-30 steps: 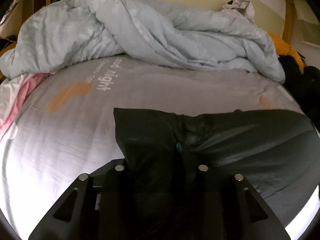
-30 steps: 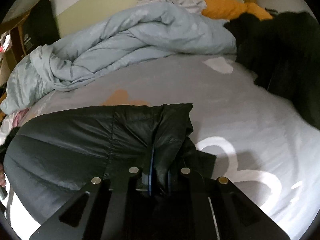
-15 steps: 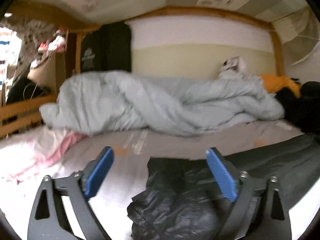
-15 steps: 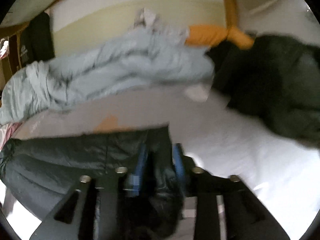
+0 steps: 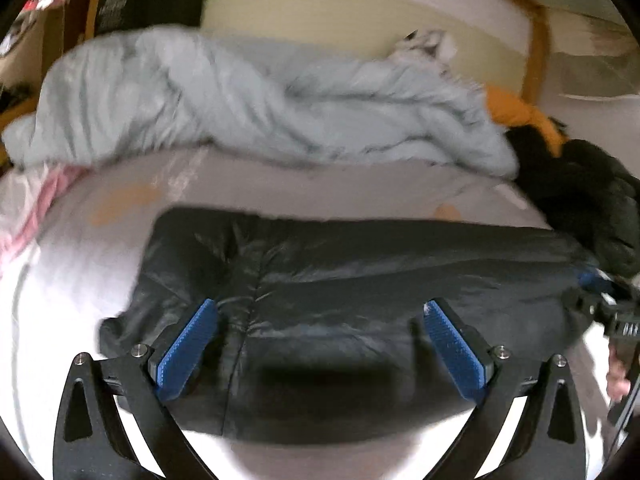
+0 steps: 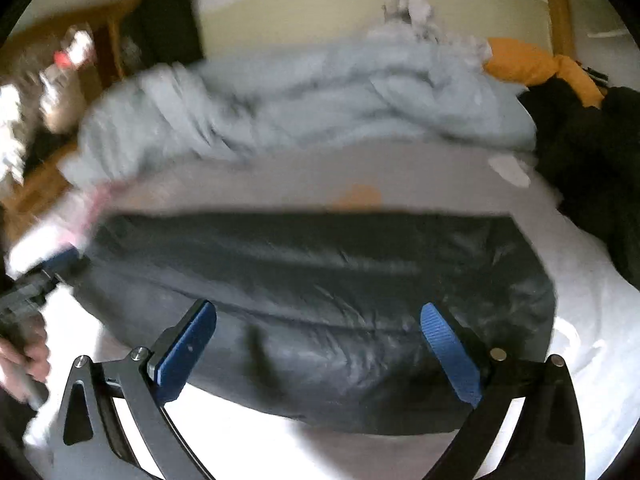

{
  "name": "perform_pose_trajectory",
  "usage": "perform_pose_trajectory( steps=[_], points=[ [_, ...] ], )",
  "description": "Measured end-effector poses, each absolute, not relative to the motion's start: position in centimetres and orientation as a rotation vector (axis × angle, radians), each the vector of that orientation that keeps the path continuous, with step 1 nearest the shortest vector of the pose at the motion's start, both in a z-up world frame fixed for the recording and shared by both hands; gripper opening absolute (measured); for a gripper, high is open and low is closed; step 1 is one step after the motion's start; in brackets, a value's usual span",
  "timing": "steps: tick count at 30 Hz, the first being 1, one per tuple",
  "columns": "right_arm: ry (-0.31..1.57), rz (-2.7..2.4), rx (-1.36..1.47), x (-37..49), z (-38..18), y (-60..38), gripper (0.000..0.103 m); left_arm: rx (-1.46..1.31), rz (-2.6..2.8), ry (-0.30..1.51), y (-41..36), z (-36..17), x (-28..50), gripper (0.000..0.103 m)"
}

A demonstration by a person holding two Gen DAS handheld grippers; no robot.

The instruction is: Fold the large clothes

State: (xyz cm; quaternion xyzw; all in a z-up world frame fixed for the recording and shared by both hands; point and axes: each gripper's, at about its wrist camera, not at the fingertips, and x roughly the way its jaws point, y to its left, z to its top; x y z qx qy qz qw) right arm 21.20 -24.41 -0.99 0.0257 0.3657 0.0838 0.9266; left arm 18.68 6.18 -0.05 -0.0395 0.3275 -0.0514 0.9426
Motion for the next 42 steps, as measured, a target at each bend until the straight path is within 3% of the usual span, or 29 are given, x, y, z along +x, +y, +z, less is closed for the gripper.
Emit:
perform_pose_trajectory(
  steps=[16,42],
  points=[
    [0.738,0.078,0.099,28.7,-6.6,-25.2,0.103,-0.001,0.034,0.708,7.3,-5.8,25.7,0.103],
    [0.812,0.011,0.003,29.8,-7.7,-23.9,0.103,0.117,0.123,0.770,5.8,-6.8,26.6,0.103]
  ],
)
